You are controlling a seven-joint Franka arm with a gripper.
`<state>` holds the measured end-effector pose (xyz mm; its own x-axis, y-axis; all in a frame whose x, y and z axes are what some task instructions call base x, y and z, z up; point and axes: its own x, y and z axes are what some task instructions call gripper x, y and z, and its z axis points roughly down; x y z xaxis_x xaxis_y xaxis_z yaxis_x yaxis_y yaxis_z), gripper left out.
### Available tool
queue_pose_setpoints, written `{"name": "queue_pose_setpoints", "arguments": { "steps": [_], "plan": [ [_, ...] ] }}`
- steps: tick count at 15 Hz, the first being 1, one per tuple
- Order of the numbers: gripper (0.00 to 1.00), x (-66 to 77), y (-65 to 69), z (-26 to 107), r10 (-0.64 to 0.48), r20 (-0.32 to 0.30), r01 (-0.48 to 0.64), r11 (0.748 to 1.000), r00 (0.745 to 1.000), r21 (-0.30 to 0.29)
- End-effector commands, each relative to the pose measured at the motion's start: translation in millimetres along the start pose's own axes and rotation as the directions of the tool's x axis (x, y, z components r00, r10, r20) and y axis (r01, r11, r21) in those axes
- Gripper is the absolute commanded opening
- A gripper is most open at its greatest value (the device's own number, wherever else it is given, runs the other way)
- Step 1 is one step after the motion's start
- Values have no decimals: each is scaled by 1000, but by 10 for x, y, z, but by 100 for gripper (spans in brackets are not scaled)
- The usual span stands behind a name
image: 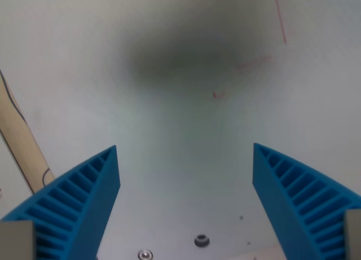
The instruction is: Move in base positive x
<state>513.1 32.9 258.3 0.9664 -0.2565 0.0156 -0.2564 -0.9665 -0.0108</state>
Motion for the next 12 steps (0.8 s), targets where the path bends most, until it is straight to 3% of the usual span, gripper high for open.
{"name": "queue_pose_setpoints", "arguments": {
  "steps": [1, 12],
  "plan": [
    [100, 141, -98, -16, 11, 19, -11, 1000, 1000, -16],
    [100, 694, -368, 33, 11, 19, -11, 1000, 1000, -16]
  ]
}}
